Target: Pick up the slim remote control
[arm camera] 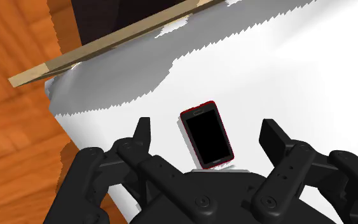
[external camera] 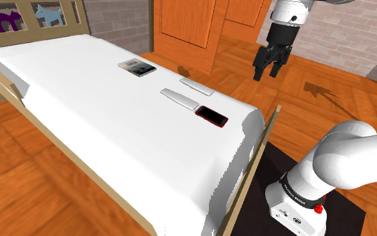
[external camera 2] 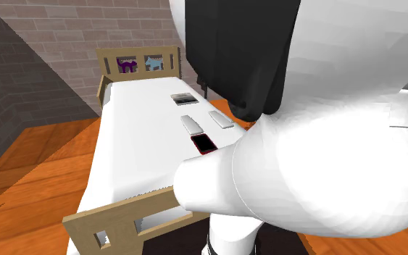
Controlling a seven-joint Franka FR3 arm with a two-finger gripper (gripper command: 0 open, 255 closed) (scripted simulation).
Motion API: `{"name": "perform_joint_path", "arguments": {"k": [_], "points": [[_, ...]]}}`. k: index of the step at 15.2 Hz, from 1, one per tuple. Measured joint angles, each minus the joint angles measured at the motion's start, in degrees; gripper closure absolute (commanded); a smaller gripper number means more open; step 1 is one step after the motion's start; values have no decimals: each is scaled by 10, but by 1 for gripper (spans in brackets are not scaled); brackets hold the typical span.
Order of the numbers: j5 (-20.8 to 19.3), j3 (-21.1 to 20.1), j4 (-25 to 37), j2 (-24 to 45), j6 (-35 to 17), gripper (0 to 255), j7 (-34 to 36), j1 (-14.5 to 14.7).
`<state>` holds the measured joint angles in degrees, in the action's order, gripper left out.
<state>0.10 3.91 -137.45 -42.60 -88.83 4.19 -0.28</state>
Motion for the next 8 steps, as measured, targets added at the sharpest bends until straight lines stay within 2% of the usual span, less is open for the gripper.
{"name": "perform_joint_path", "arguments": {"k": [2,8], "points": [[-1,1,0,9,-9,0,-4,1],[1,-3,4,106,-112,0,-27,20]]}}
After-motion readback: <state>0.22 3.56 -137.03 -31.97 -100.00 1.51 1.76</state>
